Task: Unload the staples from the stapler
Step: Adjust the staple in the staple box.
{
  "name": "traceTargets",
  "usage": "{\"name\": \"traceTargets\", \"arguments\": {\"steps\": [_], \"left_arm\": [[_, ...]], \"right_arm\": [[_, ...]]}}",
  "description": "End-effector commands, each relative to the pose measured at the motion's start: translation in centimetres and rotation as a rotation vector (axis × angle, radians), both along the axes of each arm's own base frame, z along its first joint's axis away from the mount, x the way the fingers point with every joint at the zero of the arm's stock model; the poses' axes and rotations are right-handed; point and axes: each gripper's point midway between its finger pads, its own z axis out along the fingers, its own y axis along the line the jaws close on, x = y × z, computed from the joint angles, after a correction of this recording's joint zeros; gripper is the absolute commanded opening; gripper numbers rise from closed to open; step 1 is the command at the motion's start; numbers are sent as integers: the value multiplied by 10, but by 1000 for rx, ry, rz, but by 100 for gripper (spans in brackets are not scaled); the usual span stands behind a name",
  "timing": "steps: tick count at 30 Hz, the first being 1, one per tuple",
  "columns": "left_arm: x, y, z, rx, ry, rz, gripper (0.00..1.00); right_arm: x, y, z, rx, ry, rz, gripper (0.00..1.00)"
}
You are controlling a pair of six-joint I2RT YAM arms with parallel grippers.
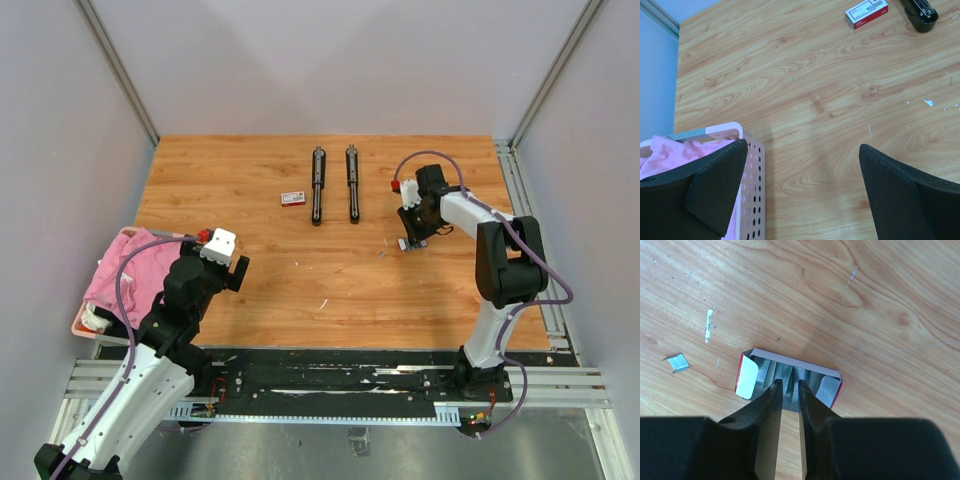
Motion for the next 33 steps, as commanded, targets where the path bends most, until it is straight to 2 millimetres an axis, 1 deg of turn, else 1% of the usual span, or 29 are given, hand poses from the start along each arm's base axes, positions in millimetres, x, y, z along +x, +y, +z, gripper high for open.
{"name": "traceTargets", "arguments": {"steps": [1,7,13,19,21,23,25,30,33], "left_arm": [[3,0,5,-4,-27,0,98],[3,0,5,-5,-28,-2,98],[3,0,5,-3,-29,-2,98],[3,0,5,-4,-29,-2,98],[3,0,5,-4,-28,-1,98],[3,0,5,-3,-28,-2,98],[3,0,5,-5,-28,-2,98],[3,-1,5,-4,-27,-4,98],[3,-1,4,-2,-25,-3,98]], "right_arm": [[0,3,-3,-10,13,-1,19],[0,4,-4,-13,15,5,17],[1,2,-1,-25,0,6,12],[4,2,3,-36,-22,5,10],[4,3,4,-32,-23,5,12],[4,6,6,-21,-29,10,17],[5,8,11,-9,-37,12,17],[8,10,32,14,-87,12,21],[9,10,41,18,-111,10,30]]}}
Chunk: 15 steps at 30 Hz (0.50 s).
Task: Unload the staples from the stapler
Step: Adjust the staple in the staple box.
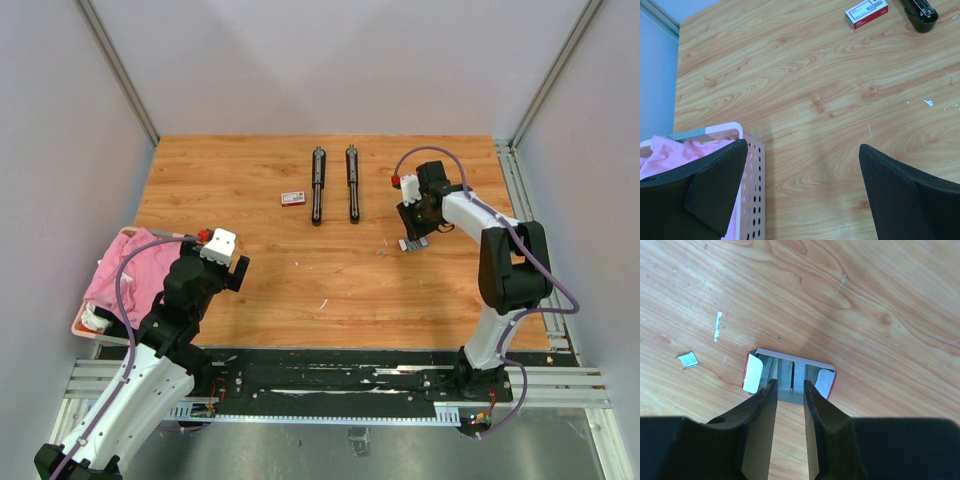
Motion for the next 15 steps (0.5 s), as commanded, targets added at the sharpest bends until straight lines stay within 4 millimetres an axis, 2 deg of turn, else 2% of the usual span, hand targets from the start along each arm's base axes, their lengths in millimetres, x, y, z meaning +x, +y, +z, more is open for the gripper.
{"name": "traceTargets", "arguments": {"steps": [1,8,15], "left_arm": [[3,0,4,-2,-26,-1,98],[3,0,5,-2,-28,1,98],[3,0,5,-2,-27,-1,98]], "right_arm": [[6,7,30,30,-75,3,33],[2,8,19,33,-35,-11,63],[-2,11,11,48,-7,-16,66]]}}
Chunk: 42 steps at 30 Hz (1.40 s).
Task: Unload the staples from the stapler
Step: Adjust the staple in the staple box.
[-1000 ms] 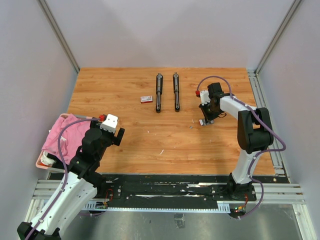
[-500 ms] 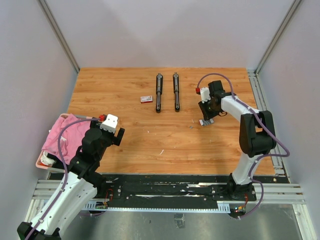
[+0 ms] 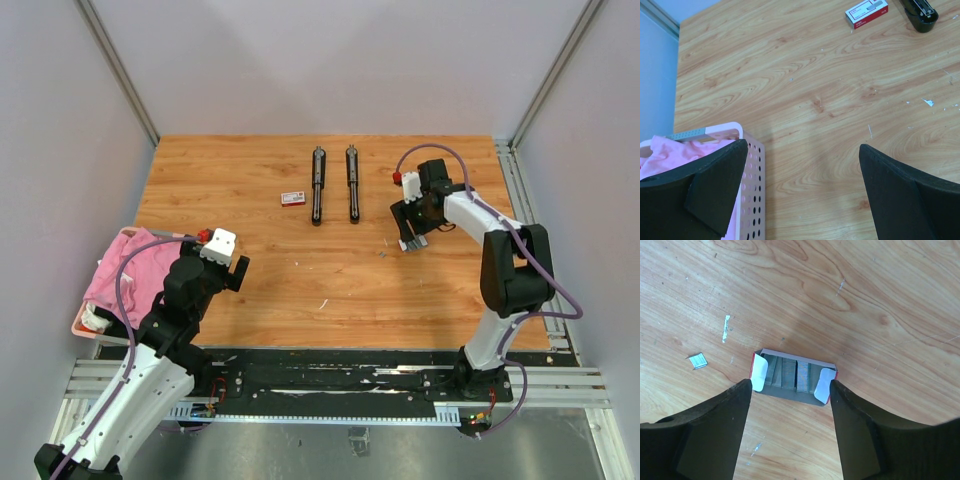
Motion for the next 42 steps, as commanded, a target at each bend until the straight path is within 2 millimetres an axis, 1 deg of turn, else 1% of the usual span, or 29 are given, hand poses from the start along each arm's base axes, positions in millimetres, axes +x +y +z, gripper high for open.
{"name": "traceTargets", "arguments": {"steps": [1,10,20,27,33,36,42], "left_arm": [[3,0,5,-2,-28,-1,98],[3,0,5,-4,-27,-2,98],[3,0,4,-2,-25,-2,98],[3,-1,4,-2,-25,-3,98],[3,0,3,-1,-24,-2,98],[3,0,4,-2,-25,-2,98],[3,0,3,0,-24,-3,98]], "right_arm": [[-6,8,-8,20,41,2,66],[-10,12,-17,29,80,14,67],[-14,15,-28,-18,101,35,68],[-12,10,-30,-57,94,27,69],[-14,9,-34,-63,105,27,69],[-14,12,-32,-48,107,36,69],[-12,19,-19,-25,74,57,70]]}}
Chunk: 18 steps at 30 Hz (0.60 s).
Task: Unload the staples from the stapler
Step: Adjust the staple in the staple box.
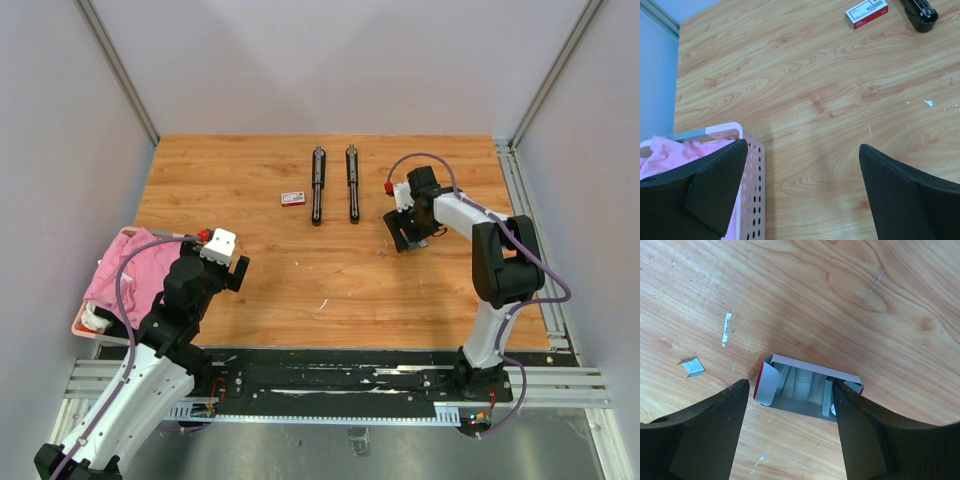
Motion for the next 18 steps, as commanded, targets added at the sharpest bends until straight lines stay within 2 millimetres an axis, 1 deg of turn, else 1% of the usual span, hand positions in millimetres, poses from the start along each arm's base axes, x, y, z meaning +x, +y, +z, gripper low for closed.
{"name": "traceTargets", "arguments": {"steps": [1,15,18], "left_arm": [[3,-1,3,0,-23,-4,98],[3,-1,3,0,-22,-4,98],[3,0,3,-1,-23,-3,98]], "right_arm": [[0,13,15,19,-25,37,70],[3,13,30,21,-69,41,70],[3,10,29,5,-68,36,70]]}}
